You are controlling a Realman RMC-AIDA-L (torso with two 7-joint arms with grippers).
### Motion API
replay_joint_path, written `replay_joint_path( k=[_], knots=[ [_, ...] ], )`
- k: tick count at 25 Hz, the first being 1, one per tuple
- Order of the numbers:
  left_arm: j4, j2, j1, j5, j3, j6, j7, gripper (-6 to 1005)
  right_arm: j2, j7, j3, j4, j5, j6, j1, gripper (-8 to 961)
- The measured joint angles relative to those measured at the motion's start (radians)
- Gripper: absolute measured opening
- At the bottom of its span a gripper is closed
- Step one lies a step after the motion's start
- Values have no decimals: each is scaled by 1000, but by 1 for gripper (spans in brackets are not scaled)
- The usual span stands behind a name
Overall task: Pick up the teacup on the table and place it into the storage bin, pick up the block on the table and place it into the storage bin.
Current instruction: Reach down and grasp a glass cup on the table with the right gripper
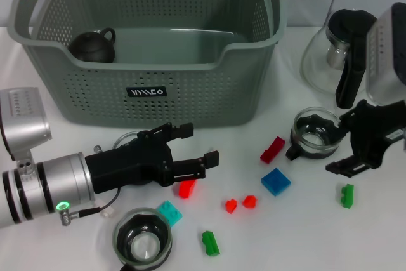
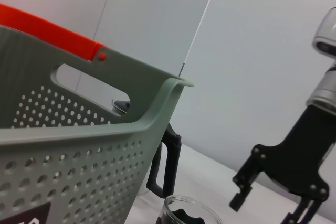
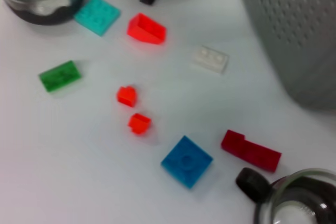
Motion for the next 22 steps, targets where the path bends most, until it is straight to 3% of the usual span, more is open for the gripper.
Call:
replay_joint_path(
  k=[12, 22],
  knots=[
    [0, -2, 0, 0, 0, -4, 0, 931, 1, -8, -103, 214, -25, 248, 63, 633],
    [0, -2, 6, 0, 0, -5, 0, 931, -2, -8, -130, 321, -29, 314, 89, 585]
  ],
)
